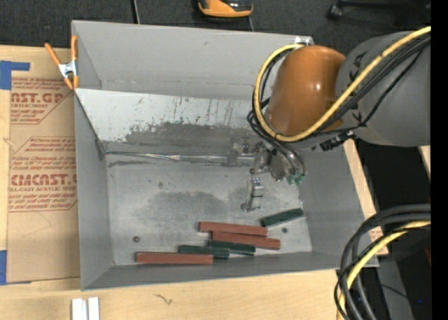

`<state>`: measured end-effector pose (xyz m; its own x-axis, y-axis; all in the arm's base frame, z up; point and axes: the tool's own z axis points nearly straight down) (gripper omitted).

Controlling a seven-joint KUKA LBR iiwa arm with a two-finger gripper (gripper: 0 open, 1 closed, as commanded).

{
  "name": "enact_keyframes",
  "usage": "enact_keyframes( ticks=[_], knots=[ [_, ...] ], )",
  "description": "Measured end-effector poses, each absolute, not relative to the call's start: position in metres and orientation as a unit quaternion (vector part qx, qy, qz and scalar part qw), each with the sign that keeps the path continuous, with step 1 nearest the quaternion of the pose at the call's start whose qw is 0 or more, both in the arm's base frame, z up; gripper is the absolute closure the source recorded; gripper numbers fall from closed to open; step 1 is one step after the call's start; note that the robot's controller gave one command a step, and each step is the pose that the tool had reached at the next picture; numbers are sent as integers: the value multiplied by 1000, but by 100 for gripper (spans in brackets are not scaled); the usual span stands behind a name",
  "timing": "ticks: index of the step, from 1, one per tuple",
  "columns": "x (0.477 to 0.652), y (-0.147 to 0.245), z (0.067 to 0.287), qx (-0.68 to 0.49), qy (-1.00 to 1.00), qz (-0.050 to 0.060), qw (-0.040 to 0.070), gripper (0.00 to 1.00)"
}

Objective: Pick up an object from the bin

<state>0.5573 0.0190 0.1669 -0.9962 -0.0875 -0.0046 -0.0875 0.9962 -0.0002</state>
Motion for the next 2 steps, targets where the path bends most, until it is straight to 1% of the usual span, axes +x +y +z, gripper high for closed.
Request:
enact_keyframes(
  ticks=[1, 2],
  knots=[
    [495, 14, 156, -42, 999, 1, -3, 0],
    [501, 14, 118, -29, 1000, 1, -2, 0]
  ],
)
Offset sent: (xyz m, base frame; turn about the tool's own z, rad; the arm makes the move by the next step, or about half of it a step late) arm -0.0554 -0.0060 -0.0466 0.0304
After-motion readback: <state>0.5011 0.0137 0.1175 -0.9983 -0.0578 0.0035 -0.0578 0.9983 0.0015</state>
